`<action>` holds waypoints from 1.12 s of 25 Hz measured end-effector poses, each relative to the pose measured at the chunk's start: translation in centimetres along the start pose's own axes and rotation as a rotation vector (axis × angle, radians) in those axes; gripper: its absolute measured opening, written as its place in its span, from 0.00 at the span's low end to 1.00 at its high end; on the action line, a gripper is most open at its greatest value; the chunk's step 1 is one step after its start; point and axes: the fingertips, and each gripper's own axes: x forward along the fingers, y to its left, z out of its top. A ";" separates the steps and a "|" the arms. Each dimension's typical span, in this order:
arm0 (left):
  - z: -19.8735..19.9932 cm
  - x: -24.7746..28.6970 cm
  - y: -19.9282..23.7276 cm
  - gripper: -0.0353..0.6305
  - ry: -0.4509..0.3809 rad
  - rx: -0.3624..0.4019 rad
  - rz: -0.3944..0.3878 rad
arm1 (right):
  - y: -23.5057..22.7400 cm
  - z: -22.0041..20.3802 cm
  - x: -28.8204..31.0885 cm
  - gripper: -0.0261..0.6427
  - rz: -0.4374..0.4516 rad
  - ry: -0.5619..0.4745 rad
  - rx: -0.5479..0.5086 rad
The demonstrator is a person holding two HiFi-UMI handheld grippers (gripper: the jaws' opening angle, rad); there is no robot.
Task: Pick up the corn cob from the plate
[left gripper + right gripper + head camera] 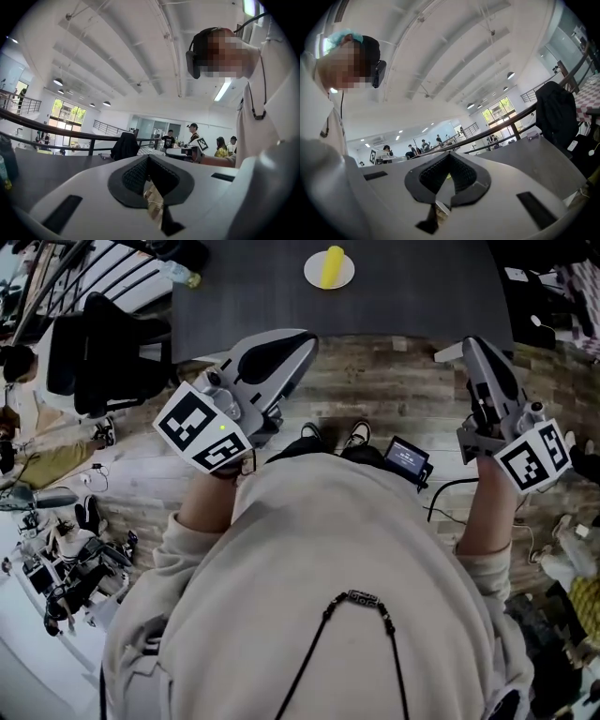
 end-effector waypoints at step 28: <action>6.7 8.6 15.4 0.06 -0.082 -0.049 -0.239 | -2.4 7.2 11.5 0.06 -0.174 -0.027 -0.102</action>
